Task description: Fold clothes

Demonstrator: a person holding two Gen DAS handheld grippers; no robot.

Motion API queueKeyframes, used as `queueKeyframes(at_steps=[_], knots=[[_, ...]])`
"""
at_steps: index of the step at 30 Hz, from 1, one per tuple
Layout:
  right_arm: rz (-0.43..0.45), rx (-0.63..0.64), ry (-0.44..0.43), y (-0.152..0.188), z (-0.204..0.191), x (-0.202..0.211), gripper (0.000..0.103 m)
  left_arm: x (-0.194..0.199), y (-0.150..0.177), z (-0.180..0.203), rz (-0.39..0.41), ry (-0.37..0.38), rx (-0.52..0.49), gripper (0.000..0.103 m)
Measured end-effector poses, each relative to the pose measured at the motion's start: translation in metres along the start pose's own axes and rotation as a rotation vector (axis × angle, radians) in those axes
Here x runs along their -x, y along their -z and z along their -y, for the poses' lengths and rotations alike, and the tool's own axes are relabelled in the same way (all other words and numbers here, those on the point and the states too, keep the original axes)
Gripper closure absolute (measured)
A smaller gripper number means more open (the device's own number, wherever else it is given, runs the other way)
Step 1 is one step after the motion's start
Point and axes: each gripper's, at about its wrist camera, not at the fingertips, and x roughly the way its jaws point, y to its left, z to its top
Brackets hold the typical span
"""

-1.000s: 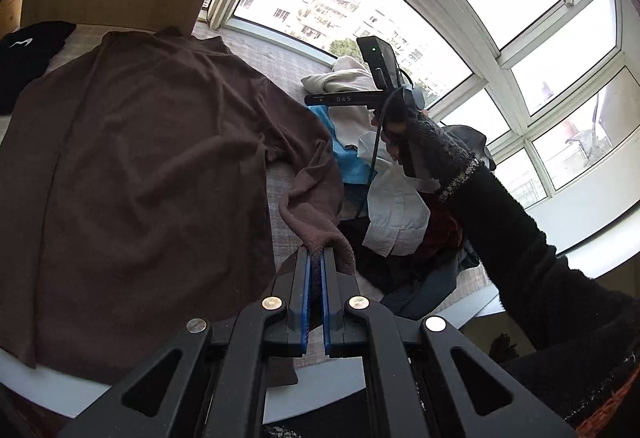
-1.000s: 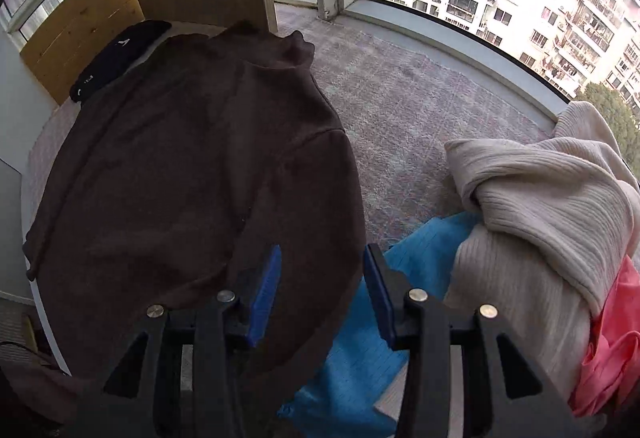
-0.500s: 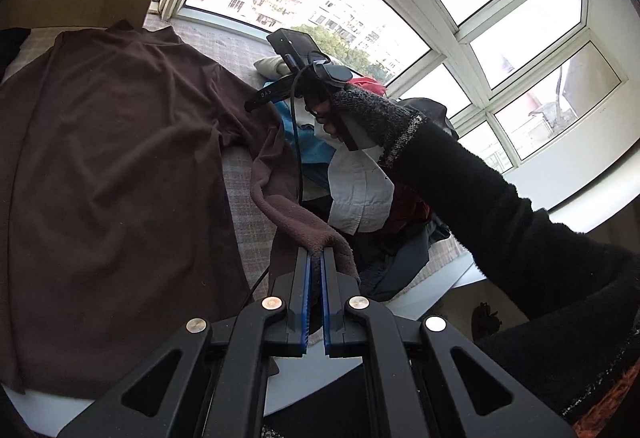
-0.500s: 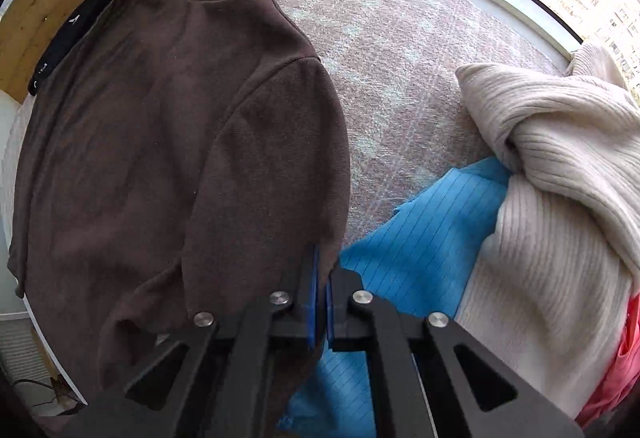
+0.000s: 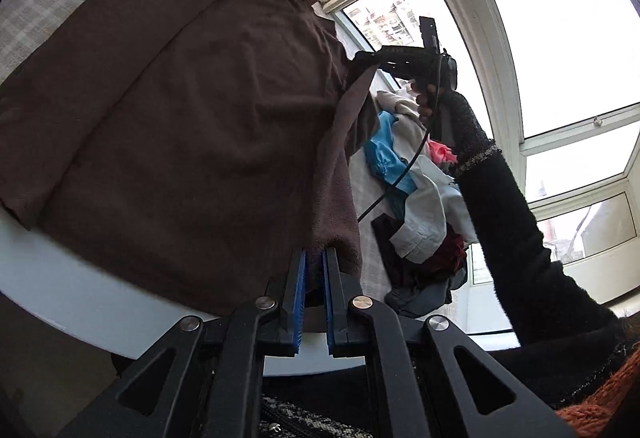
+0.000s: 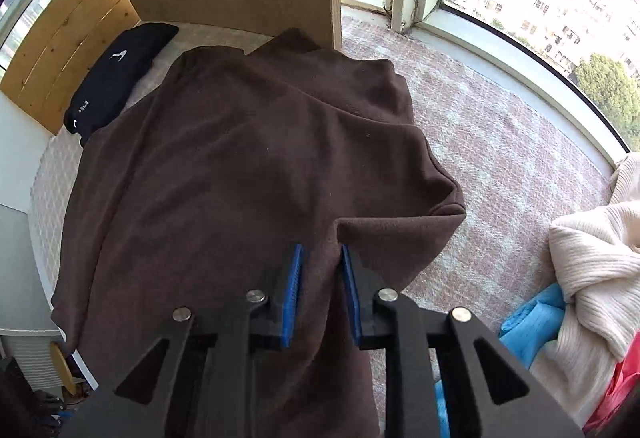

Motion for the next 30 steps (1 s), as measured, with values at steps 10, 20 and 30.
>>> queueKeyframes(at_steps=[10,20,30], knots=[[0.525,-0.057,-0.458,0.123,0.015,0.157,0.059,0.038,-0.012,-0.003,-0.020,-0.163,-0.248,0.070],[0.577,-0.196,-0.289,0.265,0.000,0.147,0.059,-0.075,0.029,0.058,-0.234,-0.429,-0.967,0.066],[0.376,-0.027,0.043,0.251,-0.014,0.072,0.059,-0.108,0.024,0.047,-0.345,-0.367,-1.049,0.095]])
